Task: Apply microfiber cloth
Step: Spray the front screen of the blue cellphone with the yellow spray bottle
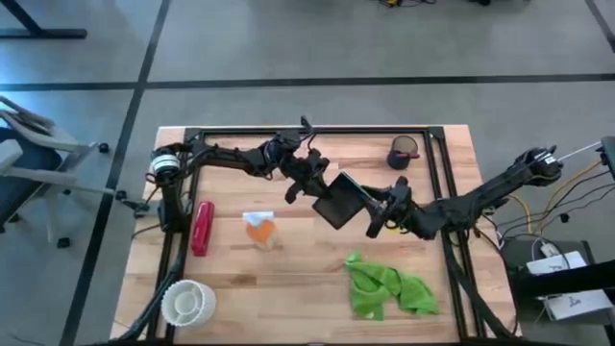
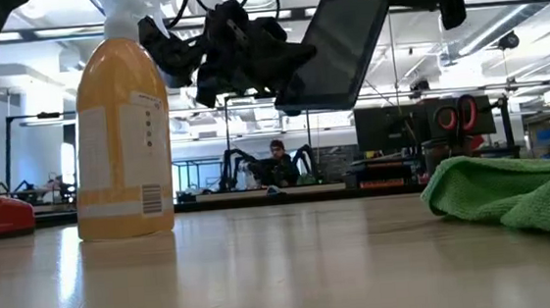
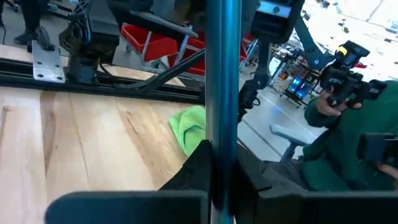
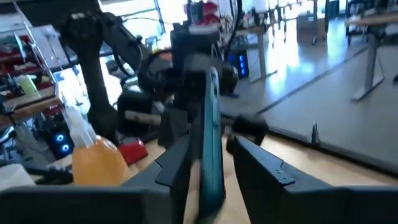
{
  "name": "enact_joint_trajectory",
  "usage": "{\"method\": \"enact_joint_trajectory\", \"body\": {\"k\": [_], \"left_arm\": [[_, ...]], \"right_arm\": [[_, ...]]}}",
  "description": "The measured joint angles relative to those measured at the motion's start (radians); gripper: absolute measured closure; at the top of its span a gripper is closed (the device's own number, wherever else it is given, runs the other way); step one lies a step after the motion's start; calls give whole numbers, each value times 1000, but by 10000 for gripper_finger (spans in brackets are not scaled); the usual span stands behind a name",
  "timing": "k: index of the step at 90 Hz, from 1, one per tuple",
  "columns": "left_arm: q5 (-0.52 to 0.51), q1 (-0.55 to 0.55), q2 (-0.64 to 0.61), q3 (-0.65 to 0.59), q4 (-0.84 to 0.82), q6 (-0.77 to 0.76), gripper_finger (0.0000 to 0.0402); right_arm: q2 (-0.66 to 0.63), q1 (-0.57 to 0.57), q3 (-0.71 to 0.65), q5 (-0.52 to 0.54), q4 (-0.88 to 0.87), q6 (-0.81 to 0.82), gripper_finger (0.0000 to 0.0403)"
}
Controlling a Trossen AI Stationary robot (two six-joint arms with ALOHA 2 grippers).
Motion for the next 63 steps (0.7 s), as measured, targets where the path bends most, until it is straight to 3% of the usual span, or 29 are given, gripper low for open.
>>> {"method": "enact_joint_trajectory", "body": {"k": [30,63], "left_arm": [[0,-1,0,0,7,1,394],[-3,-2,1,0,11,1,394]], "right_arm": [[1,-12,0,-7,1,27,345],[5,-20,0,-12,2,35,352]]}}
